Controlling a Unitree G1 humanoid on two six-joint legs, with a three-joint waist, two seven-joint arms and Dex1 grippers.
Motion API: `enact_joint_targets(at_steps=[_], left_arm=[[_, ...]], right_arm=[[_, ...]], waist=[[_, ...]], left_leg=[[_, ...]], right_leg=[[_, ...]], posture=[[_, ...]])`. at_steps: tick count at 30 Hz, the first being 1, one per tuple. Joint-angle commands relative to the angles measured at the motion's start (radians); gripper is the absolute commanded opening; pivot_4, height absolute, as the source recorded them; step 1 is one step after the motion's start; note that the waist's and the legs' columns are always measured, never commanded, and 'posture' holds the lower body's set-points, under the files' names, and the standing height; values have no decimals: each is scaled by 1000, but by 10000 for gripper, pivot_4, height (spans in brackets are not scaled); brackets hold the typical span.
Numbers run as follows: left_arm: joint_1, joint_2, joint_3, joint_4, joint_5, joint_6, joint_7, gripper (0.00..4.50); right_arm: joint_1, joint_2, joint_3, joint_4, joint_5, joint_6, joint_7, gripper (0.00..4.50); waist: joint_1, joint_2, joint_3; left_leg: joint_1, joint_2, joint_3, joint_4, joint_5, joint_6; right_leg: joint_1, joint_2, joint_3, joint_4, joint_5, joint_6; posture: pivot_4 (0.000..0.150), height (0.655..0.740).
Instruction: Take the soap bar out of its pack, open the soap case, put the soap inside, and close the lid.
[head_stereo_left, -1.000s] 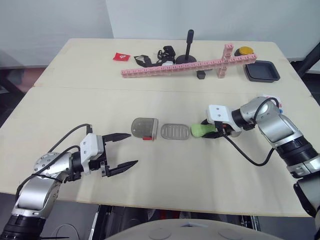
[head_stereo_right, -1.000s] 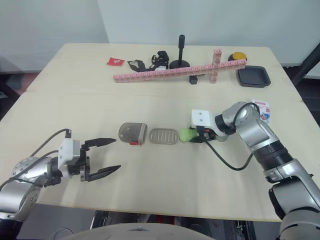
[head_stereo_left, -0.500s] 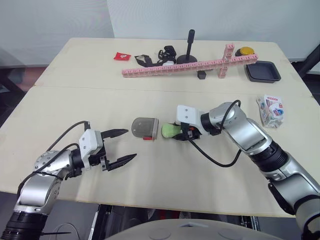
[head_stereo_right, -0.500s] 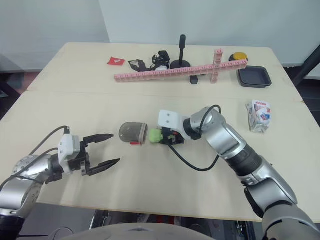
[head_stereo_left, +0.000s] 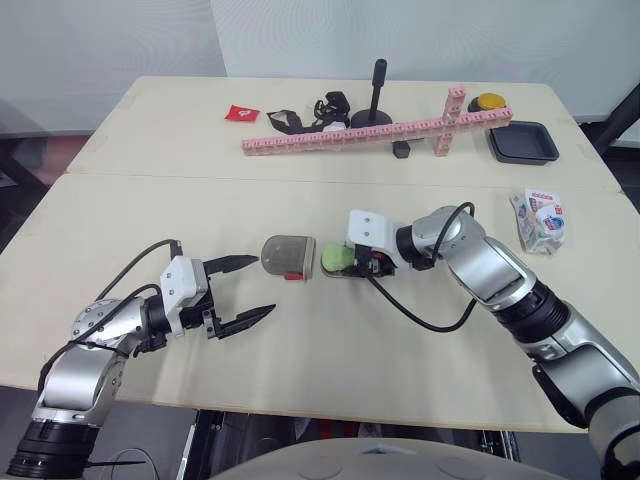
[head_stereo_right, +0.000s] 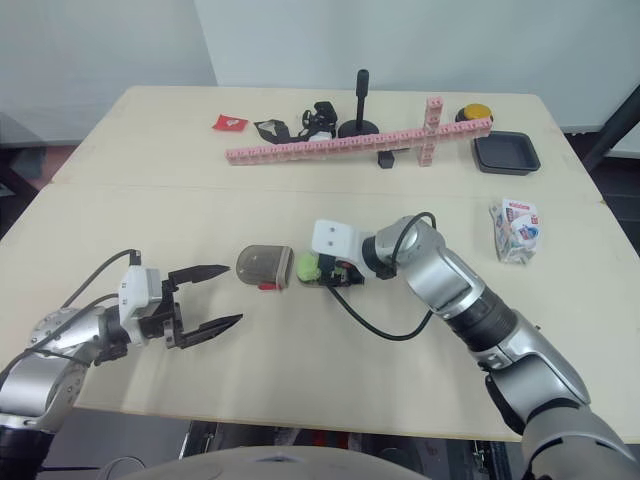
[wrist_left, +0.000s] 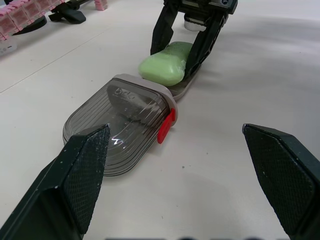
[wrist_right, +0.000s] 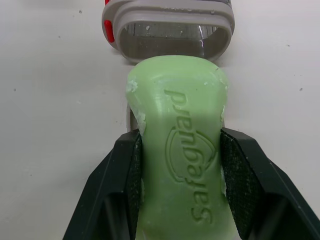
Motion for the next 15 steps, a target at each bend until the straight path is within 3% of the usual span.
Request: enact_joint_targets(at_steps=[1, 5, 11, 15], left_arm=[[-1, 2, 1, -7, 11, -15, 5, 45000], [1, -1, -3, -9, 17, -17, 10, 45000], [4, -9, -4, -15, 26, -16, 13, 45000], [-10, -6, -4, -6, 33, -21, 10, 45000]], right_arm=[[-31, -1, -6, -22, -3, -10, -1, 30877], [-32, -11, -6, -24, -1, -18, 9, 43985], [-27, -23, -31, -34, 18, -23, 18, 44598], [21, -14, -140, -71, 122, -13, 23, 44598]], waist=[[0, 0, 0], [-1, 0, 0], [0, 0, 0], [1, 0, 0]], left_leg=[[0, 0, 0, 0, 0, 0], [0, 0, 0, 0, 0, 0], [0, 0, 0, 0, 0, -1], [0, 0, 0, 0, 0, 0]], right_leg=[[0, 0, 0, 0, 0, 0], [0, 0, 0, 0, 0, 0], [0, 0, 0, 0, 0, 0], [0, 0, 0, 0, 0, 0]], posture=[[1500, 7330], [1500, 7330], [1500, 7330], [1500, 7330]])
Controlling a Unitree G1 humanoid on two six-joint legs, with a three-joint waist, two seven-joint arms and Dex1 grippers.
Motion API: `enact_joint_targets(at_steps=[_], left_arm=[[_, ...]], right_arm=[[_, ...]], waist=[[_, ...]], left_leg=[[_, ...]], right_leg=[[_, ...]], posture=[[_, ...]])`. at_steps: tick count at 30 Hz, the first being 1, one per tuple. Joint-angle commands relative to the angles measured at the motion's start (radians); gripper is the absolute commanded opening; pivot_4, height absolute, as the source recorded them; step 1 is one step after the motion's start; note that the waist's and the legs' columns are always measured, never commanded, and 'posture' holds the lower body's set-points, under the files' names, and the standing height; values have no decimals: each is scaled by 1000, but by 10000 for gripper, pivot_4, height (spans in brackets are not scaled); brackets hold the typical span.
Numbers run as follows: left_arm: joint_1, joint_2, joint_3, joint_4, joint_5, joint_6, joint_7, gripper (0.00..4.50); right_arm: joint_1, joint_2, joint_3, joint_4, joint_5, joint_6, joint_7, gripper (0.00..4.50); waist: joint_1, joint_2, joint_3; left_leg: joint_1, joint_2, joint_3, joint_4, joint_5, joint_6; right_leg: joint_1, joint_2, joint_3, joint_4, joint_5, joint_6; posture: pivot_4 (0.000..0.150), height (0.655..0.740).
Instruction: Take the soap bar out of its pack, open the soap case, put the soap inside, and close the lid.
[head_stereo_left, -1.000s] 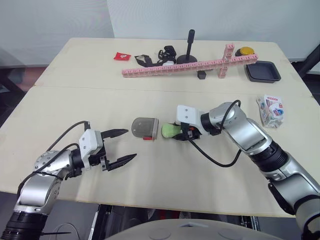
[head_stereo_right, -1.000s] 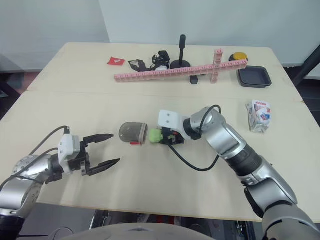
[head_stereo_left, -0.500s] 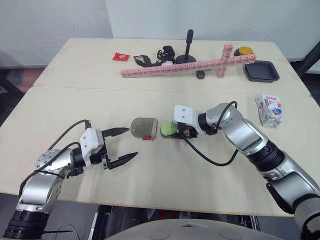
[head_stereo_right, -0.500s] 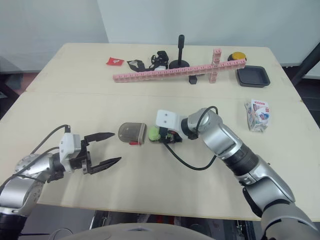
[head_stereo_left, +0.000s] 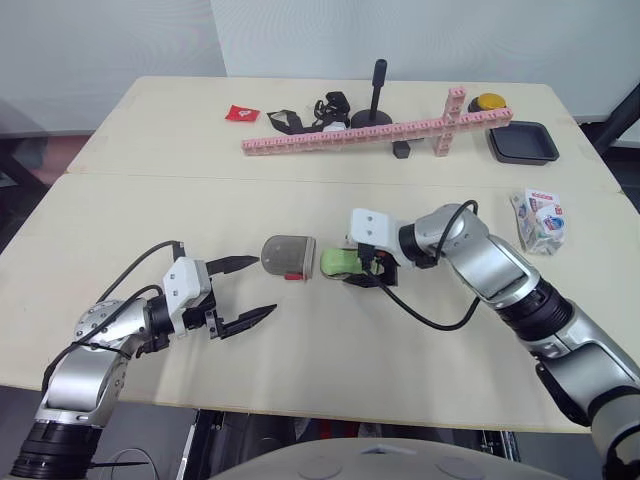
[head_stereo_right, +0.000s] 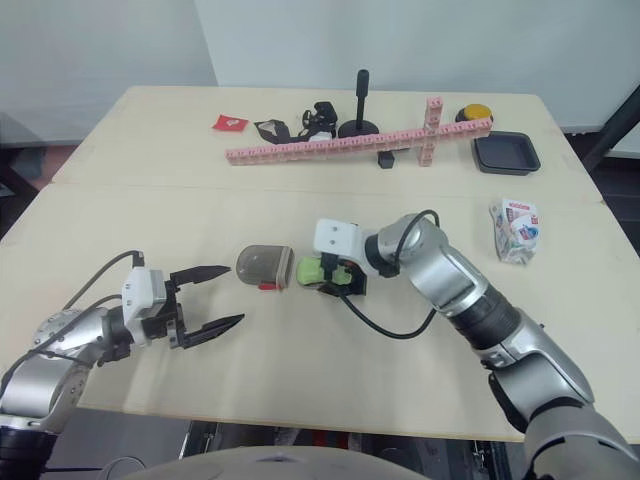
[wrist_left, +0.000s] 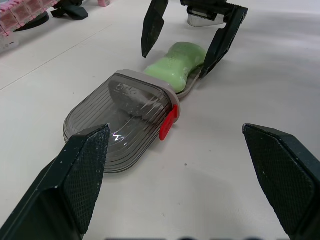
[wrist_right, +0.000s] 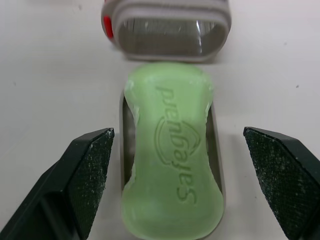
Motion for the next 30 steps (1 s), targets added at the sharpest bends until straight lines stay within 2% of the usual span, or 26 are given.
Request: enact_joint_targets(at_steps=[1, 8, 15, 21, 24, 30], left_arm=[[-17, 10, 1, 0, 10, -29, -8, 45000], [-92, 39, -6, 72, 24, -46, -38, 45000], [-189, 62, -47, 141, 46, -44, -90, 45000], [-294, 81, -79, 209, 60, -26, -134, 45000], [-396, 95, -120, 274, 88, -32, -188, 45000], [-601, 73, -185, 434, 143, -73, -274, 45000]], right_arm=[[45, -5, -137, -68, 104, -26, 12, 44598], [341, -51, -384, -108, 233, -241, 5, 44598], [667, -9, -585, -126, 378, -498, 29, 44598], [825, 13, -613, -107, 390, -690, 47, 44598], [889, 23, -596, -93, 372, -778, 57, 44598], [921, 30, -578, -52, 363, -858, 49, 44598]], waist=[[4, 0, 0], [28, -1, -1], [22, -1, -1], [16, -1, -1], [21, -1, -2], [16, -1, -2]], left_leg=[[0, 0, 0, 0, 0, 0], [1, 0, 0, 0, -2, 2], [1, 0, 0, 0, -3, 4], [1, 0, 0, 0, -3, 4], [1, 0, 0, 0, -3, 4], [1, 0, 0, 0, -2, 5]], right_leg=[[0, 0, 0, 0, 0, 0], [2, 0, 0, -1, 0, 0], [1, 0, 0, -1, -2, -4], [2, 0, 0, -1, -3, -5], [2, 0, -1, -1, -3, -5], [2, -1, -1, -1, -3, -5]], posture=[[1500, 7330], [1500, 7330], [1500, 7330], [1500, 7330], [1500, 7330], [1500, 7330]])
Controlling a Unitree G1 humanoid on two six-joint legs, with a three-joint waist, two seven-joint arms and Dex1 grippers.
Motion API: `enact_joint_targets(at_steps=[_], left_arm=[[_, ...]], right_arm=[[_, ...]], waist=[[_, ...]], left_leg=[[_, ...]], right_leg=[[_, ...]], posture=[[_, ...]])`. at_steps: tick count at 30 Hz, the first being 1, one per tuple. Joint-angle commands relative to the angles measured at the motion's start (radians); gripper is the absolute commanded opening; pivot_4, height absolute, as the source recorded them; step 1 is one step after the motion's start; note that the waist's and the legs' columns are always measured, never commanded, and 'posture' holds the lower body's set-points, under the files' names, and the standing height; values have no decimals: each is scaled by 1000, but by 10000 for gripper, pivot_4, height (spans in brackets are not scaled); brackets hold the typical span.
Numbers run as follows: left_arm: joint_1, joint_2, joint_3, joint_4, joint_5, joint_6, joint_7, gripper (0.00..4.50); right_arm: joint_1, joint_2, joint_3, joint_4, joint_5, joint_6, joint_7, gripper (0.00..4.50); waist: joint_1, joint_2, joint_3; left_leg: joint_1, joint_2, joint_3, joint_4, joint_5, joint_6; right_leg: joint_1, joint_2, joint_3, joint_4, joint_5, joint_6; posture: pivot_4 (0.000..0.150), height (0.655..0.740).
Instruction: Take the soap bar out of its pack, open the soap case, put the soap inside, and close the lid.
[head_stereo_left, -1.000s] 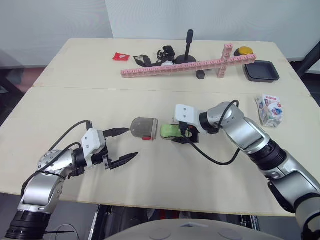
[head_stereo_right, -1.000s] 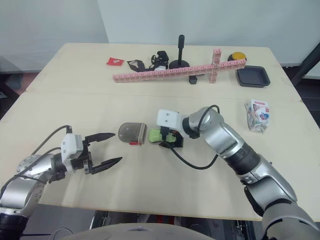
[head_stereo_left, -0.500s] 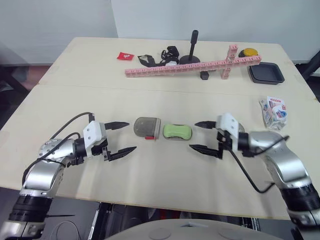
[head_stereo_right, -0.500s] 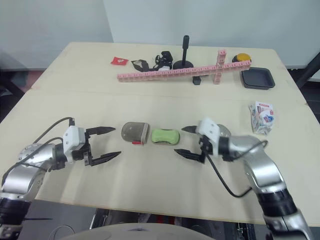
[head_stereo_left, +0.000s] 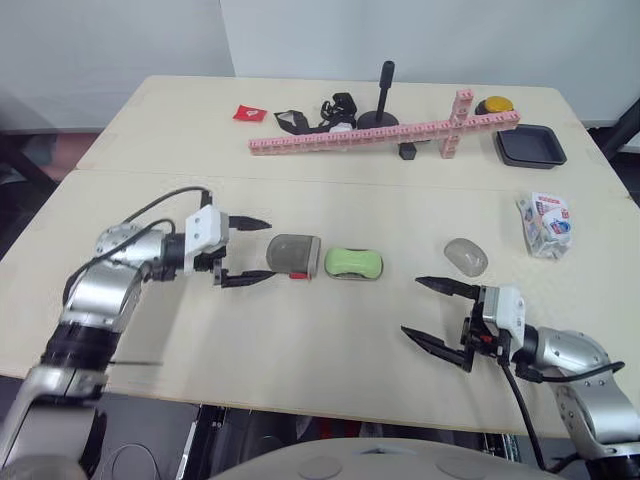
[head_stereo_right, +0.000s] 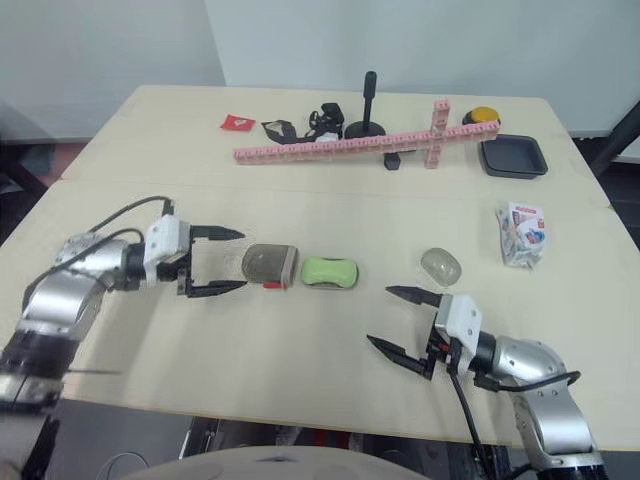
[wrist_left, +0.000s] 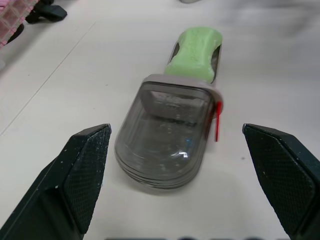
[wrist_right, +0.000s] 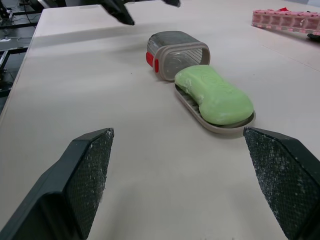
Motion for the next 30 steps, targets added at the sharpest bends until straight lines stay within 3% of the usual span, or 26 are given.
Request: enact_joint_targets(at_steps=[1, 13, 30], left_arm=[[-101, -9, -31, 86, 23, -30, -63, 45000], [-332, -66, -189, 323, 147, -28, -225, 45000], [-299, -115, -213, 346, 248, -55, -127, 45000]], right_arm=[[15, -4, 1, 0, 7, -51, -1, 44598], [114, -34, 8, -72, 19, -74, -26, 44598], [185, -31, 34, -205, 27, -33, -132, 44598]], waist=[[-2, 0, 0], [-6, 0, 0], [-10, 0, 0]], left_leg=[[0, 0, 0, 0, 0, 0], [-1, 0, -1, 0, 0, 0], [-1, 0, -1, 0, 0, 0]], right_leg=[[0, 0, 0, 0, 0, 0], [0, -1, -2, 0, 0, 0], [1, -1, -4, 0, 0, 0]], posture=[[1500, 7330], [1500, 7330], [1500, 7330]])
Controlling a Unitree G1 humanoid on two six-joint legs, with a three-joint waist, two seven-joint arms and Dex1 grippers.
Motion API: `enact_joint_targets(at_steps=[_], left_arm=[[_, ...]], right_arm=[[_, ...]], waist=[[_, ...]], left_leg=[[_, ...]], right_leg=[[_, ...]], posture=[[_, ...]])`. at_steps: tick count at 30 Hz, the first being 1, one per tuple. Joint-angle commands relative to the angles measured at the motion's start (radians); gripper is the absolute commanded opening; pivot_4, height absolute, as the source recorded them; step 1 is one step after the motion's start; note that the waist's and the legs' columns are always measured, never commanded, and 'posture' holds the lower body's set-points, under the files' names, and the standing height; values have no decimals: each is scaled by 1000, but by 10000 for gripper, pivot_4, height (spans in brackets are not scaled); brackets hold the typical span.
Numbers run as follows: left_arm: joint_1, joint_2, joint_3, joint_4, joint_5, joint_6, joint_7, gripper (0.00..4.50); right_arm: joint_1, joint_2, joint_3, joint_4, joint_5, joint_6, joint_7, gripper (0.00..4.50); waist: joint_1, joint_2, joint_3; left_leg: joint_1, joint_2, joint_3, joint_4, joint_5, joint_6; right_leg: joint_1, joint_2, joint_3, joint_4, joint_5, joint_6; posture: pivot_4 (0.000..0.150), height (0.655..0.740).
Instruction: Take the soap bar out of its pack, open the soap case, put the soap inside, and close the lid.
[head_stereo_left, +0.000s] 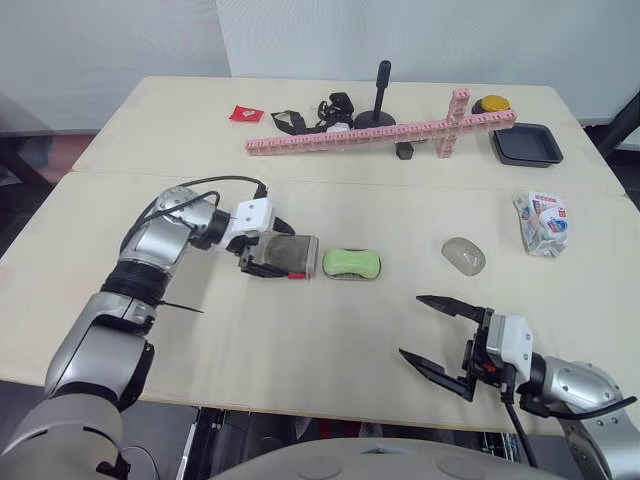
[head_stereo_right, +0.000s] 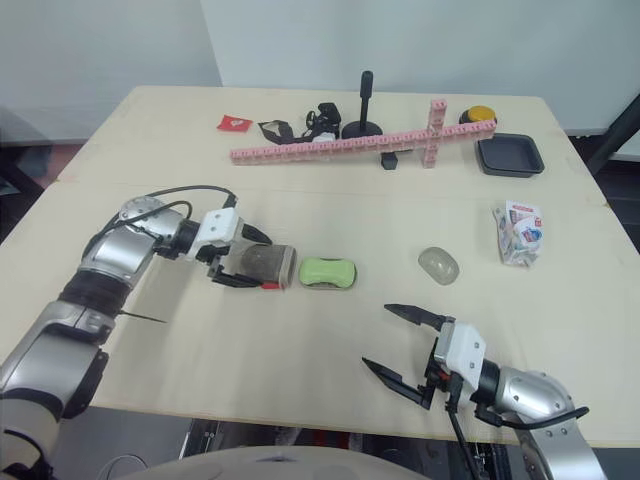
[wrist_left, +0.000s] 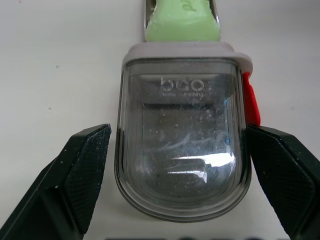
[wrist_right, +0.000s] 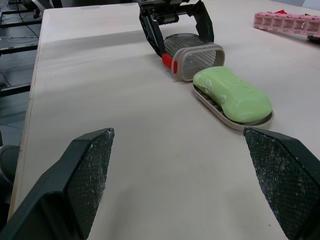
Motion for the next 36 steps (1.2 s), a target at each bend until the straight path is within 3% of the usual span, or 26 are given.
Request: enact_joint_targets(at_steps=[1, 27, 31, 36], left_arm=[[-6, 3, 8, 0, 13, -15, 15, 45000], [3, -33, 7, 64, 42, -93, 57, 45000], [4, -36, 8, 70, 43, -98, 56, 34812], [4, -38, 12, 74, 41, -101, 59, 34761]], right_arm=[[9, -4, 1, -40, 21, 0, -15, 44598], [7, -29, 34, -43, -2, 0, -39, 44598], [8, -35, 32, -47, 2, 2, -40, 45000], [11, -46, 25, -49, 9, 1, -38, 45000]], waist=[[0, 0, 0], [-1, 0, 0], [-1, 0, 0], [-1, 0, 0]], left_leg=[[0, 0, 0, 0, 0, 0], [0, 0, 0, 0, 0, 0], [0, 0, 0, 0, 0, 0], [1, 0, 0, 0, 0, 0]], right_leg=[[0, 0, 0, 0, 0, 0], [1, 0, -1, 0, 0, 0], [1, 0, -1, 0, 0, 0], [1, 0, -1, 0, 0, 0]], posture=[[1500, 7330], [1500, 7330], [1500, 7330], [1500, 7330]])
